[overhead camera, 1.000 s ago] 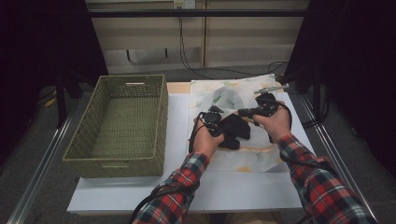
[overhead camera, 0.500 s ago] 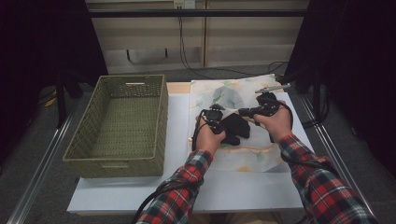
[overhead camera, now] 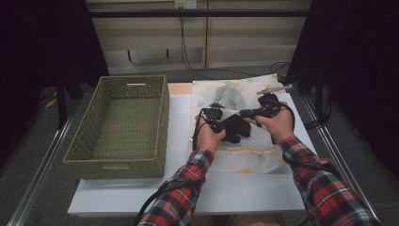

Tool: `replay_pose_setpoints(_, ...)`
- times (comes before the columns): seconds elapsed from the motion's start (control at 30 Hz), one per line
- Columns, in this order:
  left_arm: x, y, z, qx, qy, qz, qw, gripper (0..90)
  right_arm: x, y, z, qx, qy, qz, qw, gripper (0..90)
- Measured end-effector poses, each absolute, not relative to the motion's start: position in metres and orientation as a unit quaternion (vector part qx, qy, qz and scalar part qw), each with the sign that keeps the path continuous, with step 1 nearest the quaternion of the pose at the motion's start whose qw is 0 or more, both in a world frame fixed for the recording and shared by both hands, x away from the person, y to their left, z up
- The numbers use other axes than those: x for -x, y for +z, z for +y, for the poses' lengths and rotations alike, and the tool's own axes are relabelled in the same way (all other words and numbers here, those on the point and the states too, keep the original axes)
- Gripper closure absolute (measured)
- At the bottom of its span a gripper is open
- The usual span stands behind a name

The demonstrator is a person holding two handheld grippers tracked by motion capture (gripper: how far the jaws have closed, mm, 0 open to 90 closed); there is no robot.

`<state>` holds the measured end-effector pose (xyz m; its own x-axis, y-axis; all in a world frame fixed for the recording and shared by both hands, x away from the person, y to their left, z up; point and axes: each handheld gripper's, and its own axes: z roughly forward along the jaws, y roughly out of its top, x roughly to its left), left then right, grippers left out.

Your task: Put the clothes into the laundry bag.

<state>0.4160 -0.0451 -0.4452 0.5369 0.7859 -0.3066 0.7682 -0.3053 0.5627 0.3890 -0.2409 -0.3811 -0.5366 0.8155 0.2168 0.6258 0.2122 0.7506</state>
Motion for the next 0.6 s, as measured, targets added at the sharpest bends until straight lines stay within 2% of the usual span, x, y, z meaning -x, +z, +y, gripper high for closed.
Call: replay_pose_setpoints(0.6,-0.4253,-0.4453,-0.0446,-0.796,0.007,0.494,0.351,89.5,-0.3905,-0.3870,-0.2395,-0.466,0.414,0.774,0.109,90.0)
